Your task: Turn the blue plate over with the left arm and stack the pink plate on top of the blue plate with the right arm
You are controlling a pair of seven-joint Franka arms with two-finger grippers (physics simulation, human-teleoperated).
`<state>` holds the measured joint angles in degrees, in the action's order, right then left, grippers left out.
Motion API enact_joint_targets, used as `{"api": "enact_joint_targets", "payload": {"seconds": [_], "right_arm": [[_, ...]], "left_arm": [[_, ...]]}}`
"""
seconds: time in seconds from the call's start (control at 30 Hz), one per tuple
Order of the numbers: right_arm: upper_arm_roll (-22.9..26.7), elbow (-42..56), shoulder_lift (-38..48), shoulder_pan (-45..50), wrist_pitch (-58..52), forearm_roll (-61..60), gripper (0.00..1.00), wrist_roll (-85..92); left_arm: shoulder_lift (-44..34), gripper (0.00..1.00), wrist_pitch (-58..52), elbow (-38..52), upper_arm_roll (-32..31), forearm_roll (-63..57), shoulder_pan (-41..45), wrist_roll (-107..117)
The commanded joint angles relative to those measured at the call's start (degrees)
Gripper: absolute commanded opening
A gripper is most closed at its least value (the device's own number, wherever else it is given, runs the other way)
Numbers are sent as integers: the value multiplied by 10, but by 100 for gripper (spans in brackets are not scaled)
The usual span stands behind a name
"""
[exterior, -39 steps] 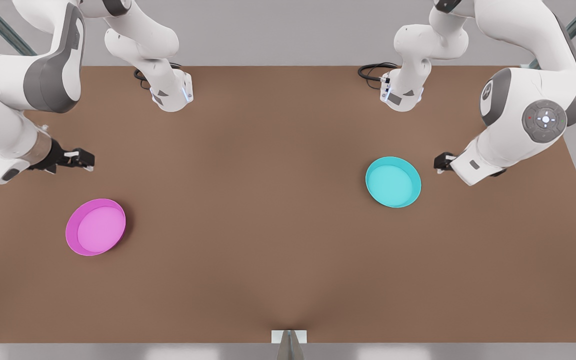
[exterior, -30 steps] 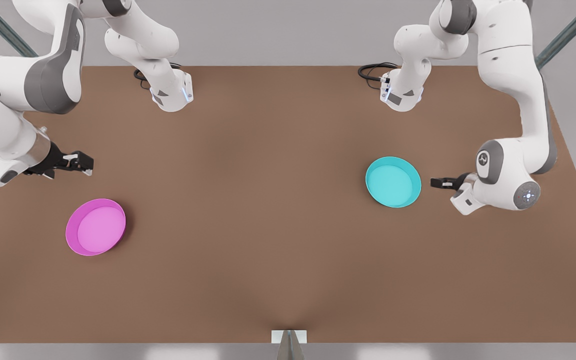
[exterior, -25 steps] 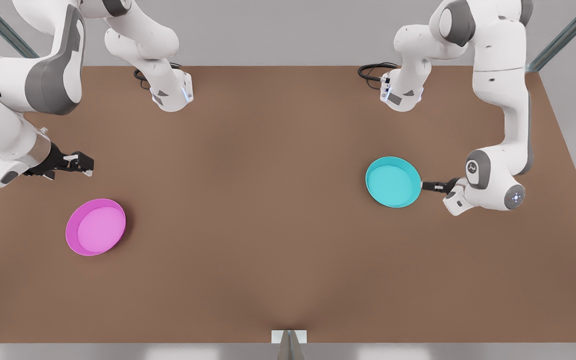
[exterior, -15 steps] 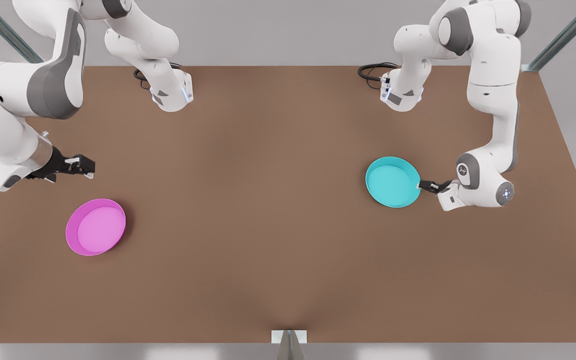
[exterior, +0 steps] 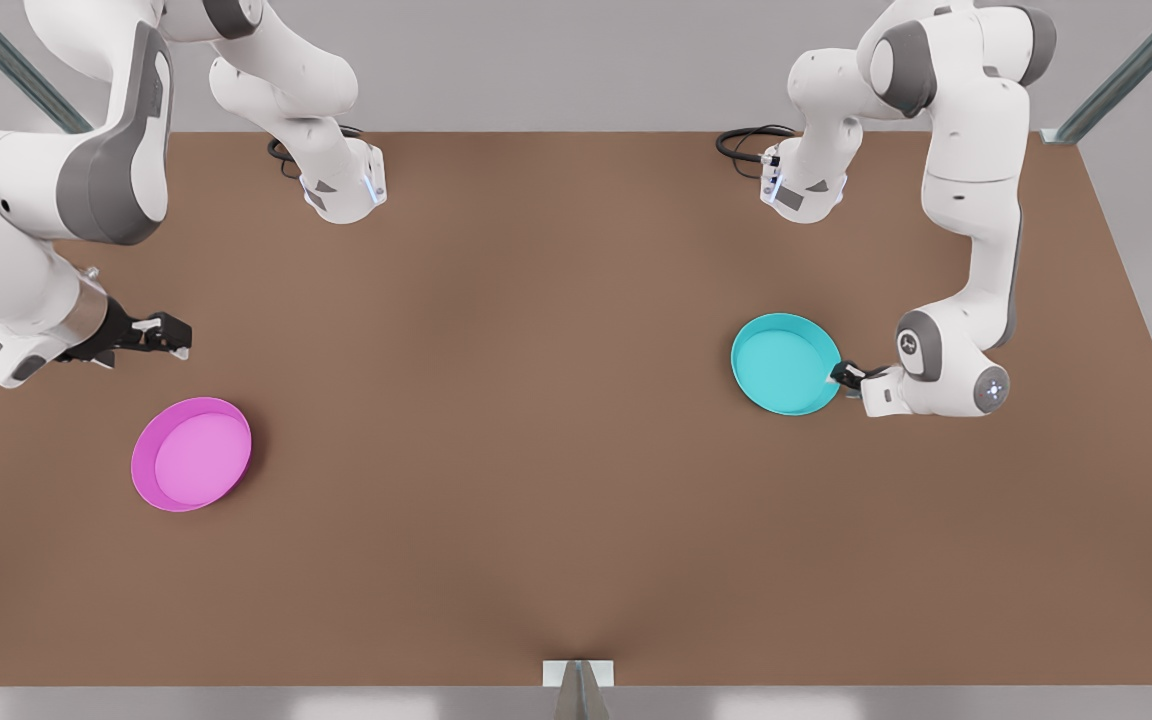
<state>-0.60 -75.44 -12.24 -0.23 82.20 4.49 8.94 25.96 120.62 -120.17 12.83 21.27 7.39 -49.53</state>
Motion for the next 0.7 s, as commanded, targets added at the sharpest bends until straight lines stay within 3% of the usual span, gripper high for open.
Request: {"api": "enact_joint_targets", "payload": {"seconds": [0.0,0.67], "right_arm": [[0,0,0,-2,0,0,100,5],[0,0,-4,-7,0,-7,100,6]], "left_arm": [[1,58,5,1,0,0,0,-14],[20,51,5,5,-14,0,2,3]]}}
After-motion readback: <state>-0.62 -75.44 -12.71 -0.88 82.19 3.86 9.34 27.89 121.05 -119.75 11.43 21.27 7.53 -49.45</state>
